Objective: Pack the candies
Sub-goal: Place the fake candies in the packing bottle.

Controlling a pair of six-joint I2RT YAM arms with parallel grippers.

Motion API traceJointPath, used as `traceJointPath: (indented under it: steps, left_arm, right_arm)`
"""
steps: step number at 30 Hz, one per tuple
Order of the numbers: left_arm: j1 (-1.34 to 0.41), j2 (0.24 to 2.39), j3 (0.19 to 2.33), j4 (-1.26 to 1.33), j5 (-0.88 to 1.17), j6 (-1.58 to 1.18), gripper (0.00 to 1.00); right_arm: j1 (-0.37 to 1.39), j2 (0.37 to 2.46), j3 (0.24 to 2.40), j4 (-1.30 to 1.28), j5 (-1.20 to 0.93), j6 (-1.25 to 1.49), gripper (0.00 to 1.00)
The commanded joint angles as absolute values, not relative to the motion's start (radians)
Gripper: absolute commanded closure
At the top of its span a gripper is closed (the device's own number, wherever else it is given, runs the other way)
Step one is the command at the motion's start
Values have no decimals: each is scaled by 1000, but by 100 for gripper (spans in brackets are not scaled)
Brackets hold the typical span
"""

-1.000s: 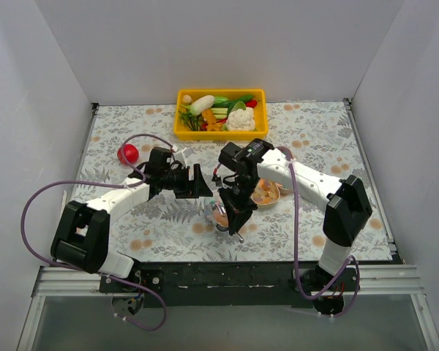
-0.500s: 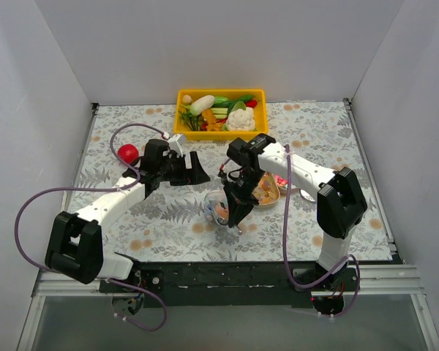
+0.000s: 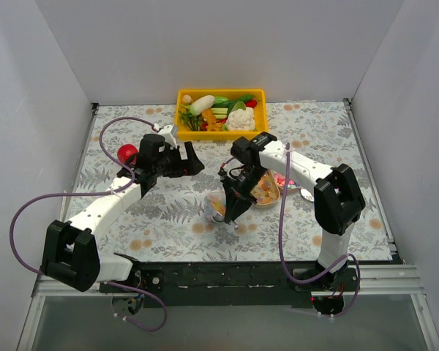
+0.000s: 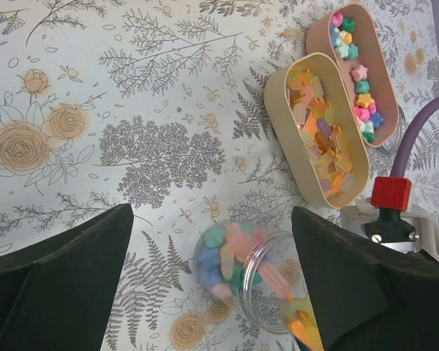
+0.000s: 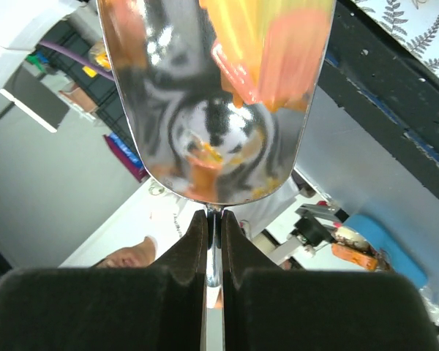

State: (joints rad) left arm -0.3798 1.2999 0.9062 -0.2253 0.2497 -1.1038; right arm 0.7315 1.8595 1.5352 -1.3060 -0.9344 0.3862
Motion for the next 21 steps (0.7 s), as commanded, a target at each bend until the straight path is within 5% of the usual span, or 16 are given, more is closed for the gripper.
traceJointPath:
  steps: [1, 21]
  left_arm:
    - [-382, 1258, 940, -244, 216, -1089, 9]
    - [-380, 1247, 931, -239, 199, -1089, 8]
  right_arm:
    - [709, 1851, 1490, -1312, -1015, 394, 99]
    - [680, 1851, 1465, -1307, -1129, 449, 99]
